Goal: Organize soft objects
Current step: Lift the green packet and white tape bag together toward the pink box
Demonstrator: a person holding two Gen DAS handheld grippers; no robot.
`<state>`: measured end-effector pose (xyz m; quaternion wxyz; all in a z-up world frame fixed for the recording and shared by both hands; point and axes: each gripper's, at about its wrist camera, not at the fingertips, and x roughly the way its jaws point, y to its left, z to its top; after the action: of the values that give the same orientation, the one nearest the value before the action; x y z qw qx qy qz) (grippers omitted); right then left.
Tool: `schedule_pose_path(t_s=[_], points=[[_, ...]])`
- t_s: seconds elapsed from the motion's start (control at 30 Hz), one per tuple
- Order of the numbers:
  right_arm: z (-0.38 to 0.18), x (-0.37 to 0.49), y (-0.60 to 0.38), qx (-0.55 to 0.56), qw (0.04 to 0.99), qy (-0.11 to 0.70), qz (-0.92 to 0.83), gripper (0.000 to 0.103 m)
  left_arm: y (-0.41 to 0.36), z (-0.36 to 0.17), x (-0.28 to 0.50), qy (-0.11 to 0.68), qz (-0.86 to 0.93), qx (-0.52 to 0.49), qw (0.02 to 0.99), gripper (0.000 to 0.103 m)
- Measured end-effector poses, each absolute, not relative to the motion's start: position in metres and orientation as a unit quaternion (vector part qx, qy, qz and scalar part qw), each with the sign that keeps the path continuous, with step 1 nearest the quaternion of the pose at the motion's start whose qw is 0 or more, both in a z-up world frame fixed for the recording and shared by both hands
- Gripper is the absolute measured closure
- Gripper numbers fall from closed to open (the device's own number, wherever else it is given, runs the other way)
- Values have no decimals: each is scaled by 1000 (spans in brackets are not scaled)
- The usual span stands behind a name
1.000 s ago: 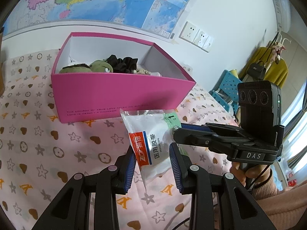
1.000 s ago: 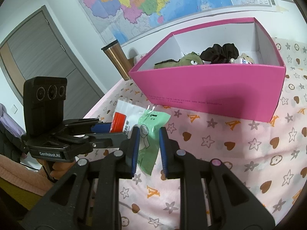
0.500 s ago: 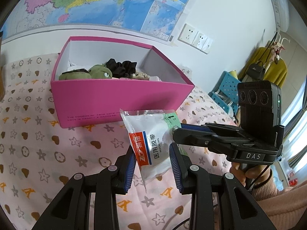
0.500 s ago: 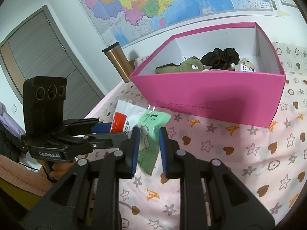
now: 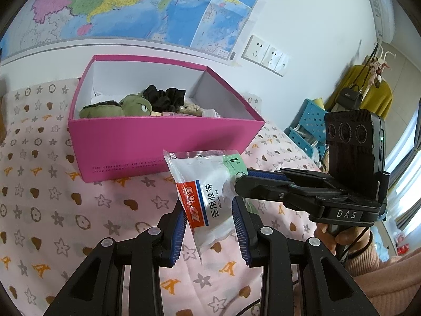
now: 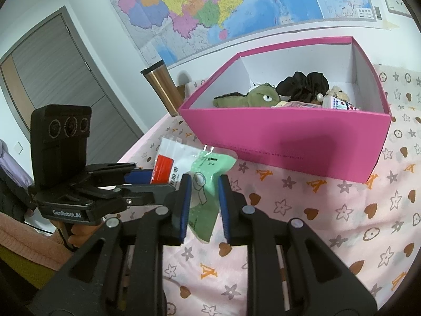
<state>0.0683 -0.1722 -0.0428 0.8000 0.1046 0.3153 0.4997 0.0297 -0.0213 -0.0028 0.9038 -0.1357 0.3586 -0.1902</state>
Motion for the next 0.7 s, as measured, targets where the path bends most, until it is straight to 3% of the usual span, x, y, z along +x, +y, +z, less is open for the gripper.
schedule_pose_path(t_s=[0.7], points=[[-38, 74, -176, 101, 802, 304, 504, 80, -21, 3, 34, 351, -190, -129, 908, 70]])
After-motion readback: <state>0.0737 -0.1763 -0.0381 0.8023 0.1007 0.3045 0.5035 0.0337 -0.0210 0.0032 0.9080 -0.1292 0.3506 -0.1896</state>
